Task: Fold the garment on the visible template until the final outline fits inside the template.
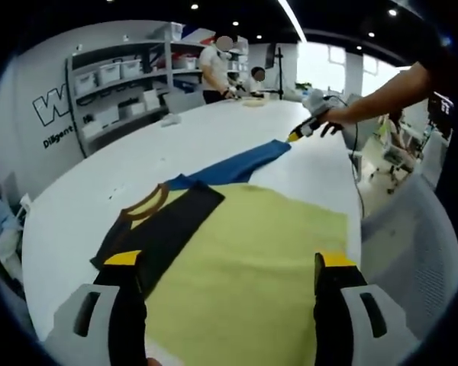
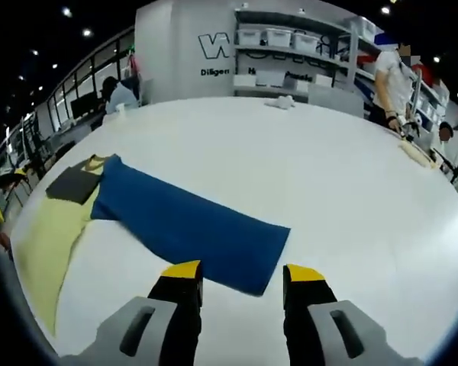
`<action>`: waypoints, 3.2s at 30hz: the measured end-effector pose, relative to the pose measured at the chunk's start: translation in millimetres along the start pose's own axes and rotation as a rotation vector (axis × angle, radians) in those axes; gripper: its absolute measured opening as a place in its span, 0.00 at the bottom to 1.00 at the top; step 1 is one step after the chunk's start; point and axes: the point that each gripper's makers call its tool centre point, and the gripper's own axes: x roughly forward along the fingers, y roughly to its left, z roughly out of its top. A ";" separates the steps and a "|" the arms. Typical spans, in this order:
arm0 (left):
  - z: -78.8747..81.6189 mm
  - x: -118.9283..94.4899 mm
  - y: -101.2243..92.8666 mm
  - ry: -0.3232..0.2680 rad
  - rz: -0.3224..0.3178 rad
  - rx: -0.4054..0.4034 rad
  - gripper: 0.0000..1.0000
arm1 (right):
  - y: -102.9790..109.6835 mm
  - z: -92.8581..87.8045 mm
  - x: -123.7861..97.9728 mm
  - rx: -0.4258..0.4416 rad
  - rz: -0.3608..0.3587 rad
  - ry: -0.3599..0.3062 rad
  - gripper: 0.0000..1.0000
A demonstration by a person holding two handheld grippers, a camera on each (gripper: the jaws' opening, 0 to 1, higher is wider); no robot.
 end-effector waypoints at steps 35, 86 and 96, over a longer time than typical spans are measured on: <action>-17.5 -20.0 -11.3 0.027 -0.007 -0.019 0.90 | -17.7 -3.2 36.1 0.015 0.012 0.066 0.00; -20.2 -64.6 -5.7 -0.072 0.086 -0.055 0.92 | 133.2 234.3 -47.4 -0.245 0.248 -0.316 0.00; -21.5 -73.2 -2.5 -0.098 0.099 -0.059 0.93 | 181.1 272.0 -66.4 -0.255 0.297 -0.363 0.00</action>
